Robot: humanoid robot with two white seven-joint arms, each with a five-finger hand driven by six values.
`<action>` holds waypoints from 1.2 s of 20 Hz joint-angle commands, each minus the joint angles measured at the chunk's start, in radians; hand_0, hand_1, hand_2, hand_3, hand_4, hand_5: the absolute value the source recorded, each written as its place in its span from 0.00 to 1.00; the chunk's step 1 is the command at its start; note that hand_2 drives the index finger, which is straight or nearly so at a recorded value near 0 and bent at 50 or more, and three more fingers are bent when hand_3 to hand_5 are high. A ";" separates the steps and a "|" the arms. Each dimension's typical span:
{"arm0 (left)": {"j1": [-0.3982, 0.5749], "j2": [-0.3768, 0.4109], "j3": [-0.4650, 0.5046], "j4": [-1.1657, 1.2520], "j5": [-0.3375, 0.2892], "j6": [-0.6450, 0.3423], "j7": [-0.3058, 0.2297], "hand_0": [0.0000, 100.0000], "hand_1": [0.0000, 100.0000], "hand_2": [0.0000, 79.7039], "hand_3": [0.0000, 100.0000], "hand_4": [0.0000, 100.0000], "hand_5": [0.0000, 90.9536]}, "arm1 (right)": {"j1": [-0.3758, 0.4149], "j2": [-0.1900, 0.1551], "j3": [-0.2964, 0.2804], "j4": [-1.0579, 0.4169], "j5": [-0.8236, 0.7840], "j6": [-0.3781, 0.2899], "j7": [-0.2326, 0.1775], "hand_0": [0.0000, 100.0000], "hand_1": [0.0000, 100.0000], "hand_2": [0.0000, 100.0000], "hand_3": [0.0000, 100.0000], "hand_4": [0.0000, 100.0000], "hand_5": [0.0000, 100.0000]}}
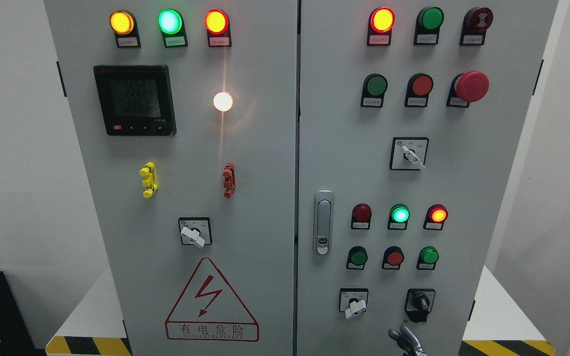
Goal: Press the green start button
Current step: 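Raise the right hand up toward the lower green push button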
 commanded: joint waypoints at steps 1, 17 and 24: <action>-0.023 0.000 0.000 -0.028 0.000 0.000 -0.001 0.12 0.56 0.00 0.00 0.00 0.00 | -0.027 0.000 -0.013 0.003 0.296 -0.020 -0.038 0.08 0.34 0.00 0.74 0.74 0.76; -0.023 0.000 0.000 -0.028 0.000 0.000 -0.001 0.12 0.56 0.00 0.00 0.00 0.00 | -0.177 0.000 -0.093 0.096 0.801 -0.065 -0.117 0.20 0.35 0.00 0.93 0.88 1.00; -0.023 0.000 0.000 -0.028 0.000 0.000 -0.001 0.12 0.56 0.00 0.00 0.00 0.00 | -0.237 0.000 -0.093 0.184 0.813 -0.059 -0.118 0.22 0.34 0.00 0.93 0.88 1.00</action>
